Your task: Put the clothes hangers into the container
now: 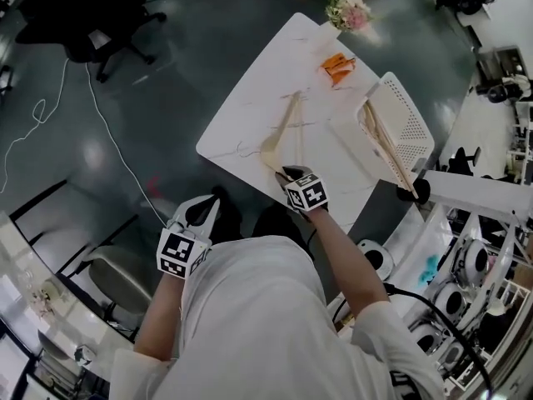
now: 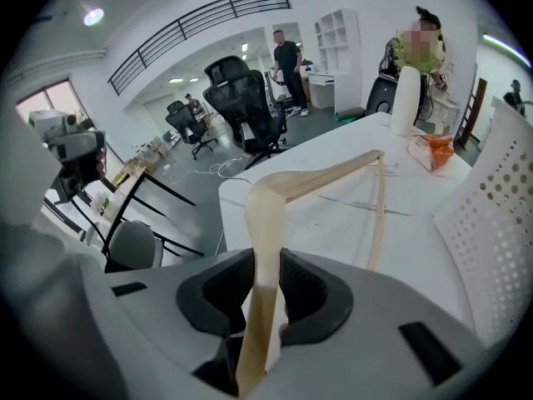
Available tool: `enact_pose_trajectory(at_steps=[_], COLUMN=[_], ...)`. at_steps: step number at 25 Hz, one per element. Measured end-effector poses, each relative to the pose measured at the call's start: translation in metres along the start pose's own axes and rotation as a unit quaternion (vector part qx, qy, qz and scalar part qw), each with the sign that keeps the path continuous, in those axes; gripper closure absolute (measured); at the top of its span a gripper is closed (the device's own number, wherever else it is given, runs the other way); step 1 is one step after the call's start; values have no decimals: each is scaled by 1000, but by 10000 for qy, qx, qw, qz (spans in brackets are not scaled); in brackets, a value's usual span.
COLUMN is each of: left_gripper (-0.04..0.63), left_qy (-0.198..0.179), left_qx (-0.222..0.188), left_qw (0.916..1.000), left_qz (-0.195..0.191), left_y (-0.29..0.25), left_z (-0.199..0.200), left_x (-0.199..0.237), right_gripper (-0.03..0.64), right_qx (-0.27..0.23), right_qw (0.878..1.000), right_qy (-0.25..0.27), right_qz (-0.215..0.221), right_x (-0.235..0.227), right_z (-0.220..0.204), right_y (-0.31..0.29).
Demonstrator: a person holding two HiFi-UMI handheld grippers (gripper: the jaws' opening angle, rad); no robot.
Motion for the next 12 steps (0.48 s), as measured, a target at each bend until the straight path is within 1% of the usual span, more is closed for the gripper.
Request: enact_pose_trajectory(at_steps=[2, 6, 9, 12], left_gripper=[594, 594, 594, 594], left_qy=[-31, -134, -188, -154], left_qx=[-29, -8, -6, -74], left_qw=[9999, 9996, 9995, 9995], left_qz=[-91, -248, -266, -250], left_y=[-5, -15, -24, -36], left_z=[4, 11, 17, 27], left_x=[-5, -22, -38, -54], right_gripper=[528, 528, 528, 526], right_qx=[-132, -200, -229, -252], right_qw=[9999, 9993, 9982, 9968], right_qy=[-64, 53, 142, 261], right_qz=[78, 315, 544, 712], right_x=[0, 3, 6, 8], right_z=[3, 7, 6, 7], right_y=[14, 45, 73, 103])
Point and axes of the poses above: the fingertips, and each gripper's own axes: y backward along the fingers, x to its left, z out of its top, the point moved 9 cm from there along y, backward along the fingers, and after that the axes turned 12 degrees about z, right-handed, at the moved point
